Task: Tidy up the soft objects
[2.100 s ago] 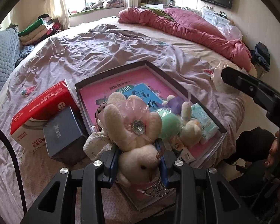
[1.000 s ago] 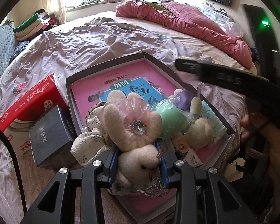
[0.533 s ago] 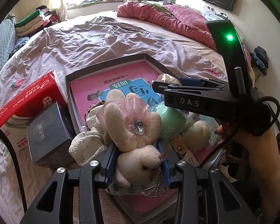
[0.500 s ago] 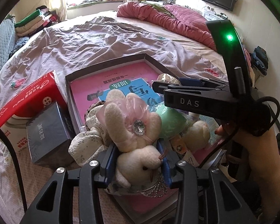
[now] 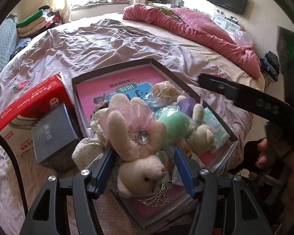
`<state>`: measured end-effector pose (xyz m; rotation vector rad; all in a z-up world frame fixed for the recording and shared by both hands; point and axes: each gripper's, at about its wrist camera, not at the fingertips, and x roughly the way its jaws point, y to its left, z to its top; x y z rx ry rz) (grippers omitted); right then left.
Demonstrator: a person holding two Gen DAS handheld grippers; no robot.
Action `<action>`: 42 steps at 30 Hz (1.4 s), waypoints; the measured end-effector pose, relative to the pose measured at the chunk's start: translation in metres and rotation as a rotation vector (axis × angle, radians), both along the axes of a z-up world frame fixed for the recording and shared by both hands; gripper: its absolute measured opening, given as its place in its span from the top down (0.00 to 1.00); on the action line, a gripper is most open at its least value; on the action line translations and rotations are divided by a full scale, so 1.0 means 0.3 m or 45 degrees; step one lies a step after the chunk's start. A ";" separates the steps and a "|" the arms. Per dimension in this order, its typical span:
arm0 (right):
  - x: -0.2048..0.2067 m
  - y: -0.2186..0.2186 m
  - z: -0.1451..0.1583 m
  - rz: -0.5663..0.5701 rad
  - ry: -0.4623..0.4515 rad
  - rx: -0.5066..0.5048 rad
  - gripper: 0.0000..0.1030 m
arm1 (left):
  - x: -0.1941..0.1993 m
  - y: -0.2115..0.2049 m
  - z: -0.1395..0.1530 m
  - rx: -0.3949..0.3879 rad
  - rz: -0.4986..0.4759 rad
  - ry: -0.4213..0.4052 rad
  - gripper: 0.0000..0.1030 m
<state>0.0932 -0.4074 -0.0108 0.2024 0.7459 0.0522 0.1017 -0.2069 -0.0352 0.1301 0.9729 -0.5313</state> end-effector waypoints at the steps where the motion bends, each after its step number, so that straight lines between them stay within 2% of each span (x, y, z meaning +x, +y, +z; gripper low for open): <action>1: -0.009 0.000 0.011 -0.004 -0.008 -0.002 0.28 | 0.001 0.007 0.007 -0.003 0.011 -0.006 0.39; 9: -0.114 0.034 0.082 -0.034 -0.029 0.017 0.27 | -0.023 0.064 0.072 -0.055 0.049 -0.038 0.31; 11: -0.148 0.044 0.097 -0.043 -0.044 0.048 0.24 | -0.032 0.075 0.083 -0.052 0.060 -0.043 0.30; 17: -0.215 0.093 0.155 -0.043 -0.086 0.044 0.23 | -0.064 0.117 0.127 -0.045 0.109 -0.068 0.28; 25: -0.295 0.195 0.210 0.027 -0.135 0.029 0.23 | -0.121 0.198 0.167 0.033 0.216 -0.109 0.26; 28: -0.342 0.235 0.227 0.007 -0.165 -0.027 0.22 | -0.144 0.239 0.168 0.080 0.276 -0.107 0.26; 30: -0.365 0.250 0.230 0.019 -0.173 -0.006 0.21 | -0.167 0.270 0.170 0.092 0.315 -0.111 0.26; 35: -0.415 0.309 0.223 0.074 -0.139 -0.026 0.20 | -0.234 0.347 0.190 0.115 0.434 -0.134 0.26; 42: -0.494 0.386 0.227 0.125 -0.145 -0.086 0.19 | -0.308 0.389 0.211 0.117 0.463 -0.114 0.26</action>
